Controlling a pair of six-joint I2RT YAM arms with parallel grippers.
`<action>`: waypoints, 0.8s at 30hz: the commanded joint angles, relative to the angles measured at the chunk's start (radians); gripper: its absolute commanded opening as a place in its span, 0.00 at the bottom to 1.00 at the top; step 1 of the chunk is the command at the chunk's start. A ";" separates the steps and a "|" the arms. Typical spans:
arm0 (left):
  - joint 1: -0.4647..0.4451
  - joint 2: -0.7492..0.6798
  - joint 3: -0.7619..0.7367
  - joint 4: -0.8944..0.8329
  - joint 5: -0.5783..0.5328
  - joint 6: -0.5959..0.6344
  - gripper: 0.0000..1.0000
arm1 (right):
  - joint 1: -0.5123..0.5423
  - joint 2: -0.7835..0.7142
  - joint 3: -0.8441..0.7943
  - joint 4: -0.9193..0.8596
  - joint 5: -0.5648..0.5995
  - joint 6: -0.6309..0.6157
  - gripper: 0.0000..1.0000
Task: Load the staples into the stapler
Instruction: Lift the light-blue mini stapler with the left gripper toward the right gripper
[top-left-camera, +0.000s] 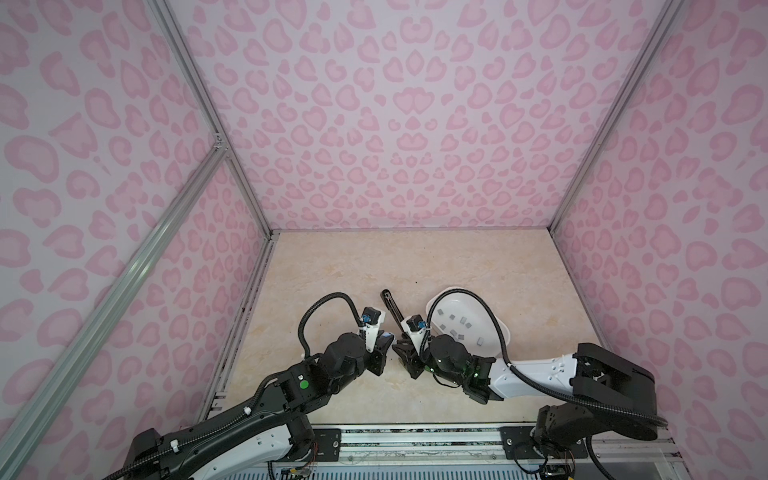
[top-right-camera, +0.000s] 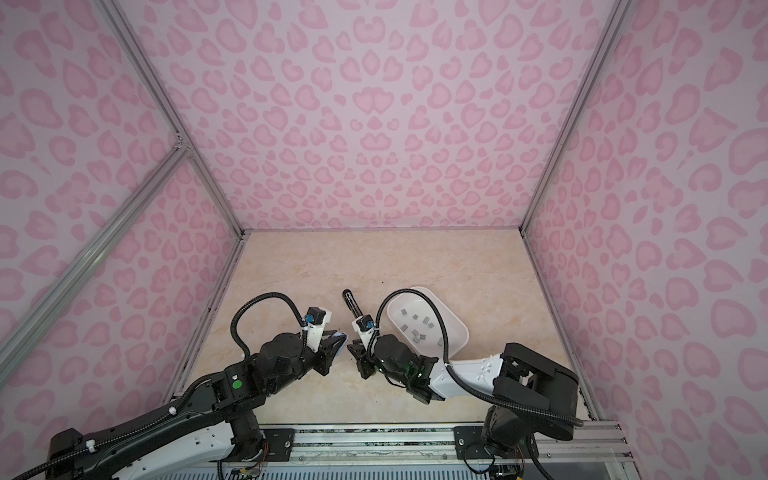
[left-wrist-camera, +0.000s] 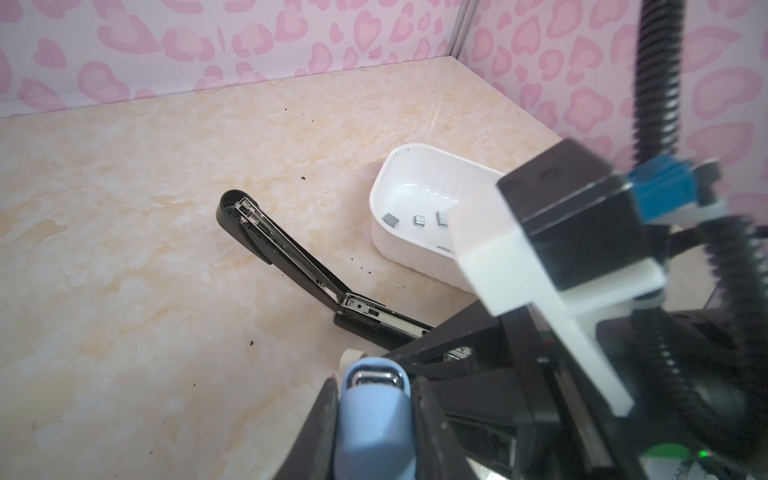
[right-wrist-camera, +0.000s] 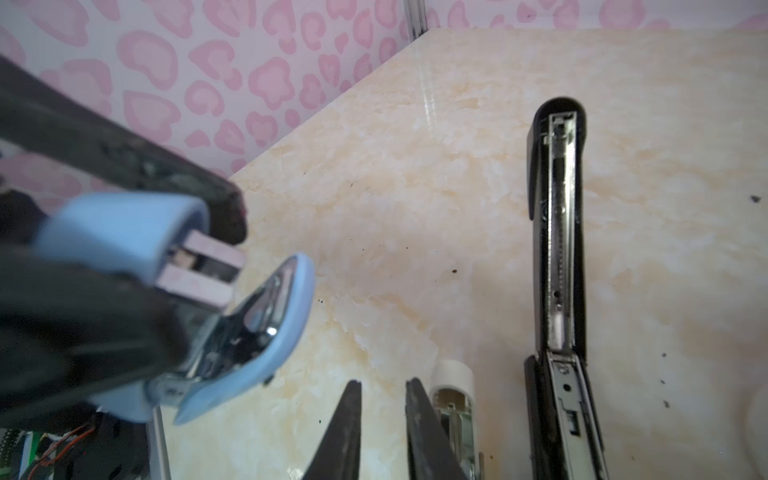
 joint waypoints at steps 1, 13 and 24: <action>0.000 -0.009 -0.008 0.011 -0.009 0.008 0.03 | -0.008 -0.059 -0.013 0.014 0.042 -0.012 0.20; 0.000 0.016 -0.005 0.024 0.026 0.019 0.03 | -0.005 -0.048 0.040 0.006 0.004 -0.028 0.17; 0.000 0.014 -0.012 0.029 0.021 0.019 0.03 | -0.006 -0.053 0.055 -0.009 0.016 -0.046 0.18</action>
